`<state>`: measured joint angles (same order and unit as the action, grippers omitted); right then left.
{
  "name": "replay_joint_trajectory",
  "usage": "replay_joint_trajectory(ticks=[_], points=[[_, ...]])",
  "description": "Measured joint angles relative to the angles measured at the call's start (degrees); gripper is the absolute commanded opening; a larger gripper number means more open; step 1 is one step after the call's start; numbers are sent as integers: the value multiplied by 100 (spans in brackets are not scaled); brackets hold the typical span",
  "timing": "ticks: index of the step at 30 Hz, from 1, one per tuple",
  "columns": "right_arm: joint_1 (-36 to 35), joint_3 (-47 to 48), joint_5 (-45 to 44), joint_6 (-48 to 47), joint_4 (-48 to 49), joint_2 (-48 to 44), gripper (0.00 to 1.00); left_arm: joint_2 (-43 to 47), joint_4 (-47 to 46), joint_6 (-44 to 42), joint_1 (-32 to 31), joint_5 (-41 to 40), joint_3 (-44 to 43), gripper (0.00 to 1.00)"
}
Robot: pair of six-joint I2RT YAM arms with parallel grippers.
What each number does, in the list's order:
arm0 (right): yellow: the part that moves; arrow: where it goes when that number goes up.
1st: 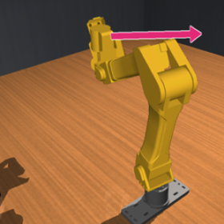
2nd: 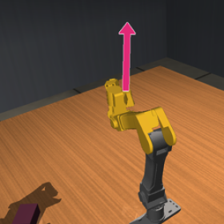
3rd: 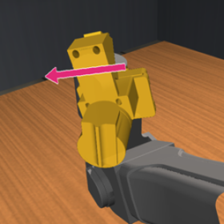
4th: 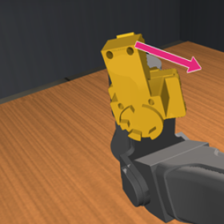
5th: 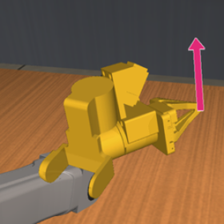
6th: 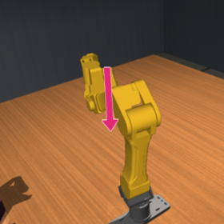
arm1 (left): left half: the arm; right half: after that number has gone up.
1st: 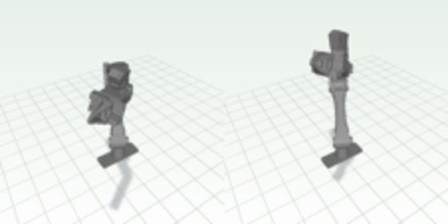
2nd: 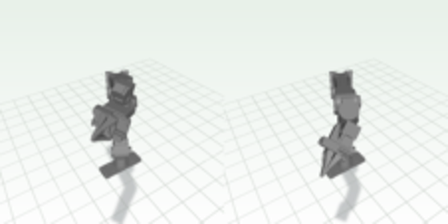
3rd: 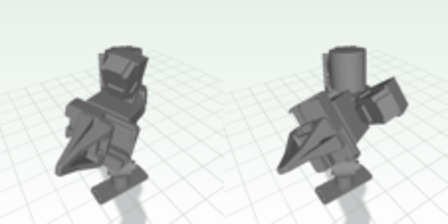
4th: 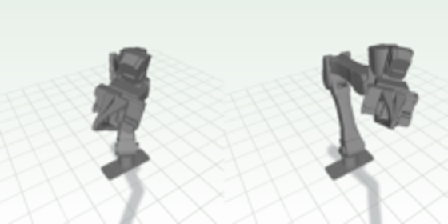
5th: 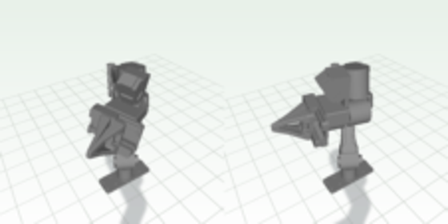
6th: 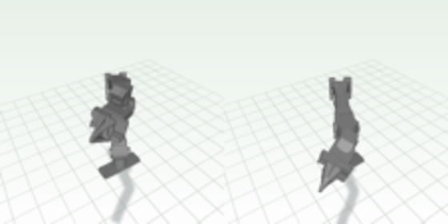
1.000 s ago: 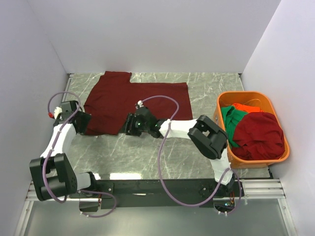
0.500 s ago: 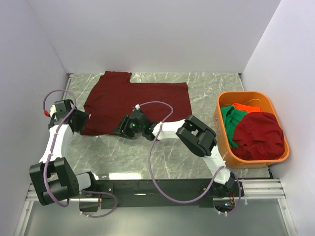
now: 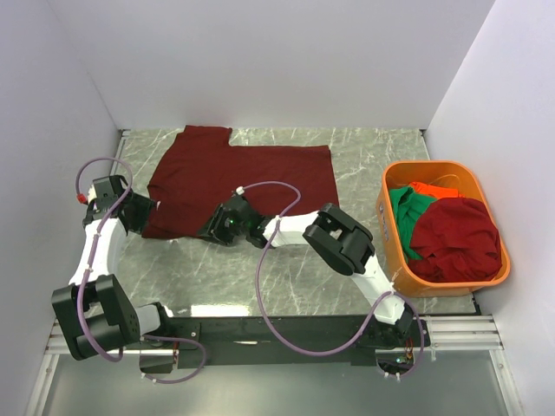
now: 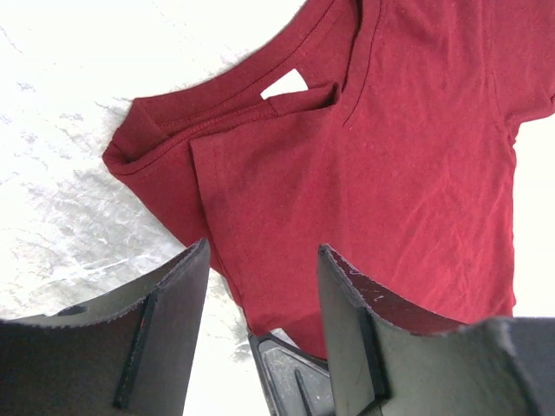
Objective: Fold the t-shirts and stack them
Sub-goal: Fold the tshirt
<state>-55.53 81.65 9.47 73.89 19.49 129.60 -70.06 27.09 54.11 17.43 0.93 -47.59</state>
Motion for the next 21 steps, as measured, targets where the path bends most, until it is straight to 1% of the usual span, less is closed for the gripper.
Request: replay_joint_trajectory(ticks=[14,16,17,19,20,21], points=[[-4,-55,-111,-90,-168,0,45,-107,-146,-28,2,214,0,56],[-9,-48,-127,-109,-170,0,41,-109,-177,-28,0,243,0,56],[-11,-35,-131,-118,-190,0,35,-109,-201,-31,2,256,0,56],[-11,-17,-138,-151,-221,0,26,-129,-249,-42,2,289,0,55],[-9,-4,-142,-157,-227,0,17,-149,-264,-44,2,310,0,55],[-9,9,-133,-164,-234,0,13,-170,-269,-44,2,334,0,55]])
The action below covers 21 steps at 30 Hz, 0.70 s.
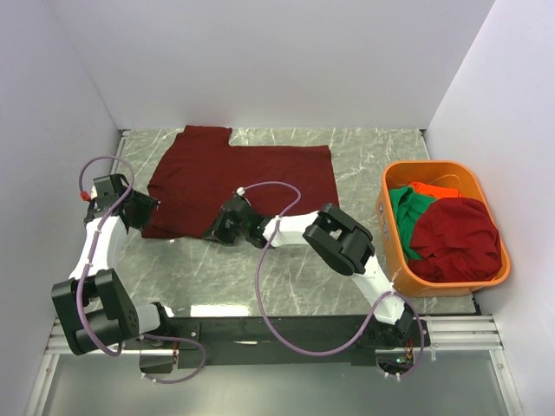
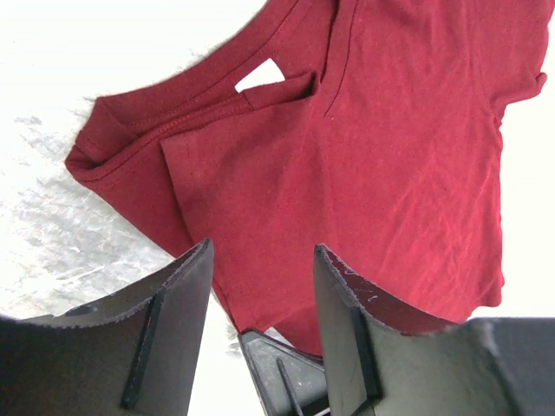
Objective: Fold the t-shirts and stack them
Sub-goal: Fold the tshirt
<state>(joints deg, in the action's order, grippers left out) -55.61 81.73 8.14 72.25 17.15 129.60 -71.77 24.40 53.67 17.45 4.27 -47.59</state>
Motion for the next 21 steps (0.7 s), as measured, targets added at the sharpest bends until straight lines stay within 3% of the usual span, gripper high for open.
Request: replay_joint_trajectory(ticks=[5,13,21], points=[[70,87,92,61,20,0,0,-103,-20,-4,4,70,13,55],[476,136,487,332,308,0,0,-348,-142,-4,9,199,37,55],[885,509,699,393,354,35,0,-697,-299,0,9,323,35,63]])
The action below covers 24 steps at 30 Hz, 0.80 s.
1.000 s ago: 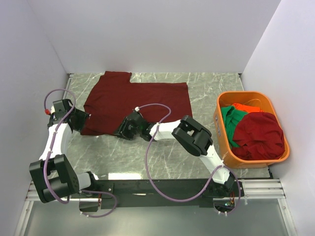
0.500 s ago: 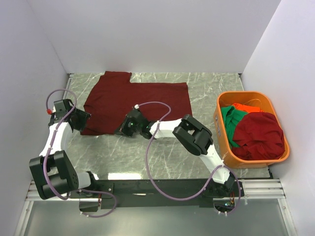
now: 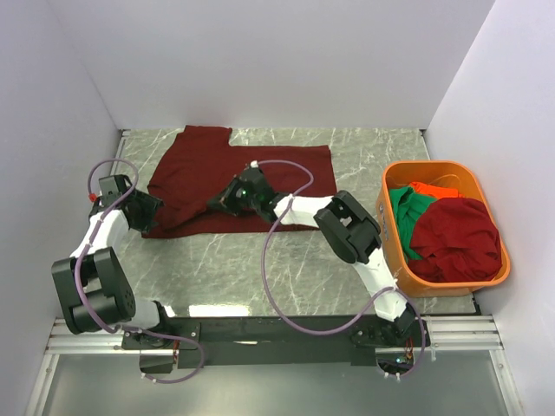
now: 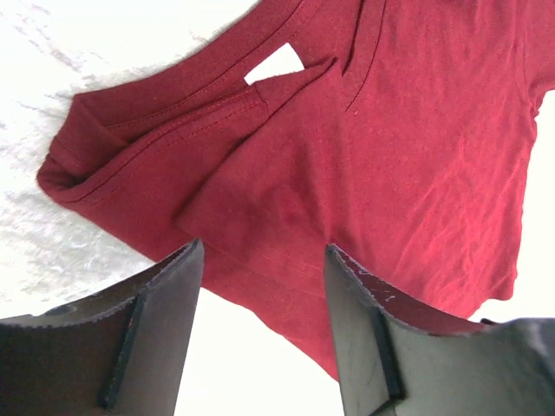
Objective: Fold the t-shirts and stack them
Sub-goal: Fold the tshirt
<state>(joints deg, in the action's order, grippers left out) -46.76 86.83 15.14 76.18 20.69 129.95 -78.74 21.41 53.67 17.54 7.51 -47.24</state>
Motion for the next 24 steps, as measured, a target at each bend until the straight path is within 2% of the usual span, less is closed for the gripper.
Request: replay_joint_trajectory(ticks=[7,17,18,19,21,22,24], points=[[247,758,170,-22,37,341,0,-216,-74,0,0,170,-282,67],[586,1453,409,-66,190,1056,0,-323,-190,20,-57,190,-428,65],[610,1460,417,-66,195,1088,3,-343,-190,22,-79,188,-428,64],[636,1469,442,-66,195,1115,13,-369,-190,22,-114,186,-428,63],[691,1513,487,-72,208,1174,23,-407,-190,28,-177,177,-428,59],[715,1528,511,-92,221,1191,35,-428,-190,39,-221,166,-428,56],[752,1528,546,-111,225,1193,44,-463,-186,66,-310,109,-428,55]])
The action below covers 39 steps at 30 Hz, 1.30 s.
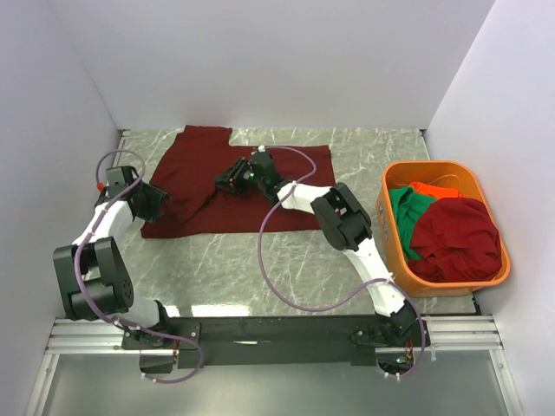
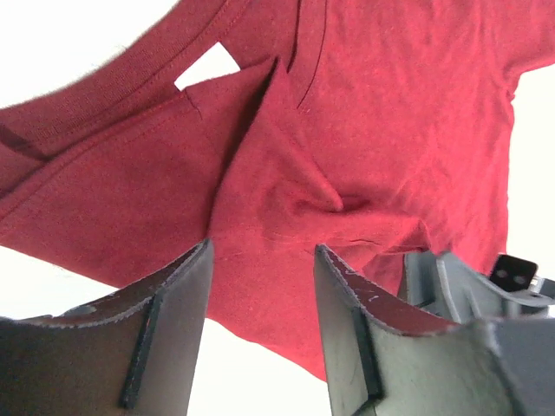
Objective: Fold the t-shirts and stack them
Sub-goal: Fold the tshirt
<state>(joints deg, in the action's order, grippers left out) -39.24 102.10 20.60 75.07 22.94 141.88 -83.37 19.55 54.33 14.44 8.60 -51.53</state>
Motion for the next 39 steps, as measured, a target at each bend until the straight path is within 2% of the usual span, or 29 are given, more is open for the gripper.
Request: replay_joint_trajectory(ticks=[1,4,8,16,22,26,31,39], points=[[20,0,11,-24,2,0,50,-15,0,17,-44,-52,2,55],[74,-2,26,-138,13,0,55,-39,-31,96,-168,-181,55,56],[153,-26,26,-341,-28,-15,56,-190,-146,199,-319,-286,175,61],[264,-494,-33,-837,-240,-424,56,-494,-308,400,-669,-573,256,59],[323,-970,-87,-1073,-306,-970,55,-807,-361,525,-704,-702,256,48],[393,-1191,-116,-1167,-256,-1250,54,-896,-365,584,-717,-723,236,31],[452,-1519,-155,-1305,-258,-1513,54,-1025,-367,643,-741,-741,81,23],[463,-1746,-192,-1491,-275,-1753,53,-1145,-382,647,-741,-739,-358,1]])
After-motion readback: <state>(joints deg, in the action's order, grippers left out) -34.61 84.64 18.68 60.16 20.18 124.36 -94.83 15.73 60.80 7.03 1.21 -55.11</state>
